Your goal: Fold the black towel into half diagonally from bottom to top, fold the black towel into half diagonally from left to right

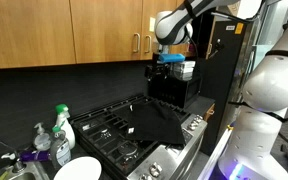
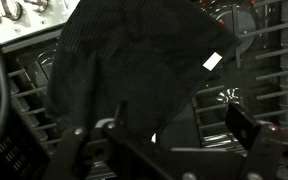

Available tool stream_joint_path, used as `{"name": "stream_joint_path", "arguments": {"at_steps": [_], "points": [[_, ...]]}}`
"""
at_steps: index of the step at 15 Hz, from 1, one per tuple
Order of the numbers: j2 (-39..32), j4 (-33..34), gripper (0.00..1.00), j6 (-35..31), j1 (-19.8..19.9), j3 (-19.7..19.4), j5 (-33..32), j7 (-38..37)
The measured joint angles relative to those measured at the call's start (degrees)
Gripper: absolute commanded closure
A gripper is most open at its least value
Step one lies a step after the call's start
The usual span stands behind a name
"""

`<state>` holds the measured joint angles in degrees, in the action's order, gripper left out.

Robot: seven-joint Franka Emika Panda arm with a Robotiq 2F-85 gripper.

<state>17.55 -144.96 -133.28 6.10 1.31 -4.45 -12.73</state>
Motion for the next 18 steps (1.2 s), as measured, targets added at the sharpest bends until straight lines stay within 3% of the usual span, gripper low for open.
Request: {"name": "stream_joint_path", "arguments": {"at_steps": [11, 18], "points": [[0.0, -0.1, 0.0, 0.2, 0.0, 0.0, 0.0, 0.0], [0.1, -5.7, 0.0, 1.0, 0.1, -1.0, 0.0, -0.2]]}}
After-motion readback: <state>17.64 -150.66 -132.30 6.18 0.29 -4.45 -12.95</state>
